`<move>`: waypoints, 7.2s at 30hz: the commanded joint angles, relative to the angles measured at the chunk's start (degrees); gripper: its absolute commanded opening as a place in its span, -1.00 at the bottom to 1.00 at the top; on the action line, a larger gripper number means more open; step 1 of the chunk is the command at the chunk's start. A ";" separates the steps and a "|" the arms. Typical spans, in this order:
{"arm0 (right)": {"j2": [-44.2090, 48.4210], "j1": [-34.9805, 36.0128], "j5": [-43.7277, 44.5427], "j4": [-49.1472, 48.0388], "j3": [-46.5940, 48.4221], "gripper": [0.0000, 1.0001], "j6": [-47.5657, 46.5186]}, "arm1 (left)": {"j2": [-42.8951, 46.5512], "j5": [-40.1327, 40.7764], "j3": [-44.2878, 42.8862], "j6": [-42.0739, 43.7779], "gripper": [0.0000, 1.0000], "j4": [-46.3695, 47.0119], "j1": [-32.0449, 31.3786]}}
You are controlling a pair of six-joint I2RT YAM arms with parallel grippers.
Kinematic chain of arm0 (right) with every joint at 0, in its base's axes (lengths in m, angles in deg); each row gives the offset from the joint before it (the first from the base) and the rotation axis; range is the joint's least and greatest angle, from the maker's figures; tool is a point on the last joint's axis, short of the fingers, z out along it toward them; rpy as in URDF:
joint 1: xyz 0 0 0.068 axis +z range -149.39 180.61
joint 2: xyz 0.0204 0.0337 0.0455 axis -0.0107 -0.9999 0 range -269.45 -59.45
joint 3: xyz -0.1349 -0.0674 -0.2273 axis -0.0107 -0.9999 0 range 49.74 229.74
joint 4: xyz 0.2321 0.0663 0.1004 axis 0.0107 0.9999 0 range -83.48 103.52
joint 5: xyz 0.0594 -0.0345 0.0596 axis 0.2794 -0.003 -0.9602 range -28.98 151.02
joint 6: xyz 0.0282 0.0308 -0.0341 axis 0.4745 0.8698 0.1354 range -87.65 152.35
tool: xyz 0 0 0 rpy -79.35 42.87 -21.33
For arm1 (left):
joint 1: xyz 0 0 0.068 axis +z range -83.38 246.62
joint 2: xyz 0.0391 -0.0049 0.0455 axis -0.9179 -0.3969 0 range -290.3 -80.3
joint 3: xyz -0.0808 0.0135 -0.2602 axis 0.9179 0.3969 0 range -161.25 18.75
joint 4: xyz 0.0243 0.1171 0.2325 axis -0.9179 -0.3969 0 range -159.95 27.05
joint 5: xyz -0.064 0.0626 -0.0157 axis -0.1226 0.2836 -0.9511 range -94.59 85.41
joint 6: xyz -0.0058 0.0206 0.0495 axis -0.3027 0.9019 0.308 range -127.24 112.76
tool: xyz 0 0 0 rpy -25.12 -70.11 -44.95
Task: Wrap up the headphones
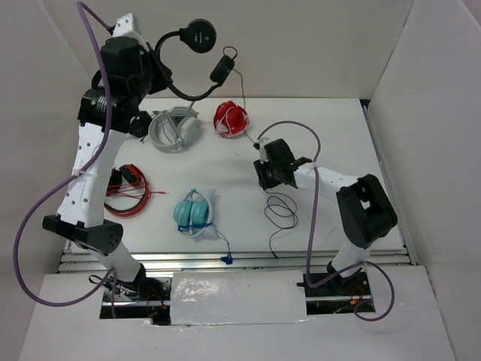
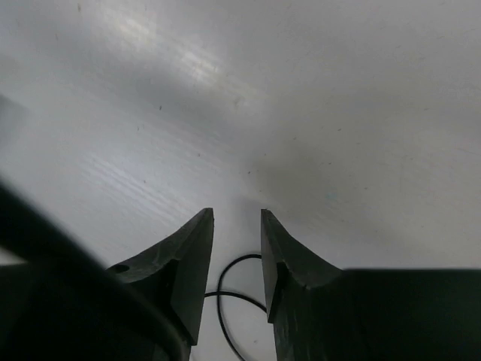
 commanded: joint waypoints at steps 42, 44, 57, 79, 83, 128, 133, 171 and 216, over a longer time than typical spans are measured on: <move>24.03 10.56 10.15 35.37 32.21 -1.00 -43.68 | -4.12 -10.17 42.51 37.20 -1.00 27.19 -24.22; 23.85 7.65 10.32 32.22 31.95 -1.00 -44.30 | -1.14 -12.90 45.07 38.44 -1.00 28.78 -25.10; 14.73 -10.82 -12.61 22.63 39.05 -1.00 -39.04 | 12.31 -25.21 55.27 44.25 -1.00 30.55 -31.25; 4.77 -23.29 -20.08 -0.31 20.53 -1.00 -10.74 | 25.16 -20.23 58.45 38.81 -1.00 33.53 -34.86; 8.46 -24.01 -17.28 -3.98 14.56 -1.00 -6.87 | 23.49 -13.62 56.25 34.24 -1.00 33.36 -34.07; 34.05 19.93 17.50 -4.57 -16.67 -1.00 13.90 | -7.09 32.53 22.85 -7.18 -1.00 10.34 -16.14; 29.04 23.63 39.92 2.23 -6.56 -1.00 6.87 | -9.83 34.63 23.45 -1.03 -1.00 8.40 -18.15; 27.10 -1.15 29.32 -25.64 -1.54 -0.03 -28.67 | 3.97 2.74 50.80 27.90 -1.00 24.92 -27.74; 23.77 -12.41 -19.03 -36.61 -18.34 0.99 -1.85 | 12.68 -6.06 29.28 11.12 -1.00 20.71 -23.08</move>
